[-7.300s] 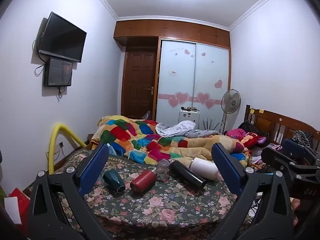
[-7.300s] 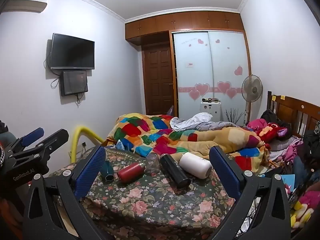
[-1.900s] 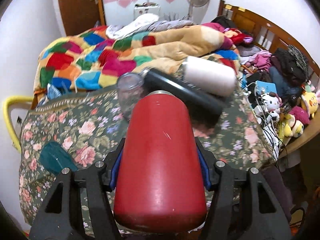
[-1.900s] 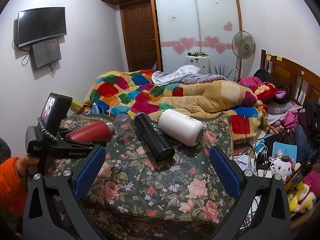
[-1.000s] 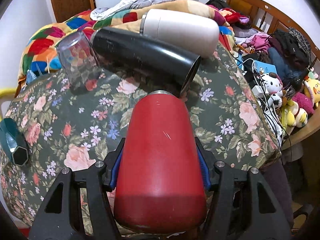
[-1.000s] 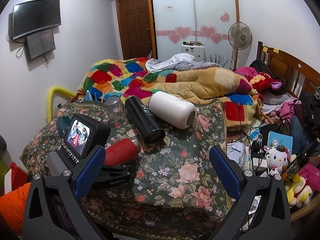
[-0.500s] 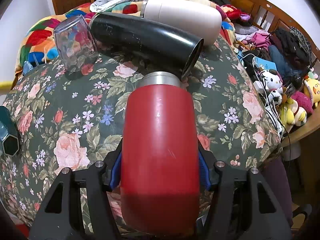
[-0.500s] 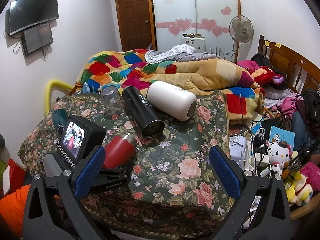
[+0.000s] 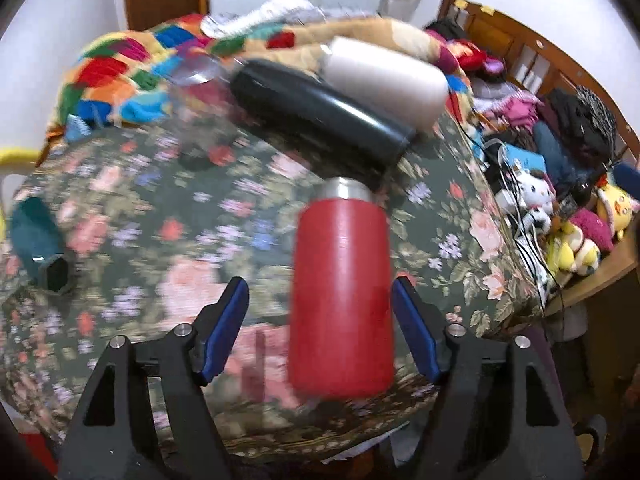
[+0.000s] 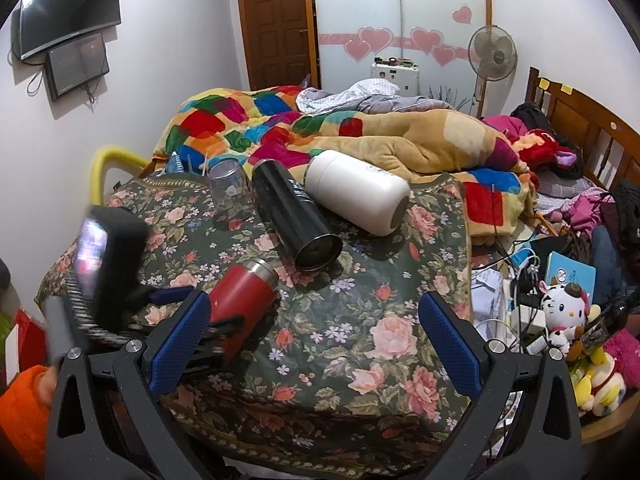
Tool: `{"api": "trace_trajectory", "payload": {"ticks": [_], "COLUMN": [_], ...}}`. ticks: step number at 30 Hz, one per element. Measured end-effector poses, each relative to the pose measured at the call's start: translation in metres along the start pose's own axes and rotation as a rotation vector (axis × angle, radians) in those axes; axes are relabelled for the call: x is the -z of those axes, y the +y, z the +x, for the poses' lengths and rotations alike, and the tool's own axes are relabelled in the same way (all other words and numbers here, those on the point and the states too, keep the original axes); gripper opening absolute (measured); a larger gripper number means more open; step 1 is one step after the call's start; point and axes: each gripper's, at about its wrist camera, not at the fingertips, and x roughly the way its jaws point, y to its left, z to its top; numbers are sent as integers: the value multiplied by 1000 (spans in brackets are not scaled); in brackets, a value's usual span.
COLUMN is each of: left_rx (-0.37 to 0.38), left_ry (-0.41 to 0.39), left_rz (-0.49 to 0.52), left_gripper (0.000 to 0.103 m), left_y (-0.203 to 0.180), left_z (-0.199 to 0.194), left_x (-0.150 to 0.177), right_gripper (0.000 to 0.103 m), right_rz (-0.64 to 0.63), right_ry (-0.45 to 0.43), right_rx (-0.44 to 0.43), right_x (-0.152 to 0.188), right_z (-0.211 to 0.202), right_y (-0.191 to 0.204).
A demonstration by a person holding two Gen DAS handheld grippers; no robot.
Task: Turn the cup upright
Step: 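Grasp the red thermos with the right tool while the left tool opens and releases it, then rotate the red thermos with the right tool until its opening faces up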
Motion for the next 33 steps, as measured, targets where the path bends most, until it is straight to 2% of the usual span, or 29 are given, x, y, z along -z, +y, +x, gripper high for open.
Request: {"api": "trace_trajectory", "payload": {"ticks": [3,9,11,15,18,21,26,29,33], "left_rx": [-60,-237,-263,-253,-254,-250,-244,-235,-236], "left_ry": [-59,-123,-132,-133,-132,-138,-145,-145,-150], "left_rz": [-29,-64,-83,-145,-168,-175,-180,-189,-187], "left_gripper": [84,85,85,85,85,85,85,85,85], "left_y": [19,56,66,85,91,91,91,92,91], "left_z": [-26,-59,-65,-70,-70,-70,-69,-68,-70], "left_x": [5,23,29,43,51,55,58,59,59], "right_gripper": [103,102,98,84,77,73,73,72,65], "right_rz": [-3,-9,13,59,80,93,84,101,99], "right_ry": [19,91,129,234,301,369,433,462,472], "right_rx": [-12,-43,-72,-139,-156,-172,-166,-178,-200], "right_x": [-3,-6,-6,-6,-4,1,4,3,1], "right_z": [11,45,60,93,114,131,149,158,164], "right_y": [6,21,25,34,41,48,57,57,60]}}
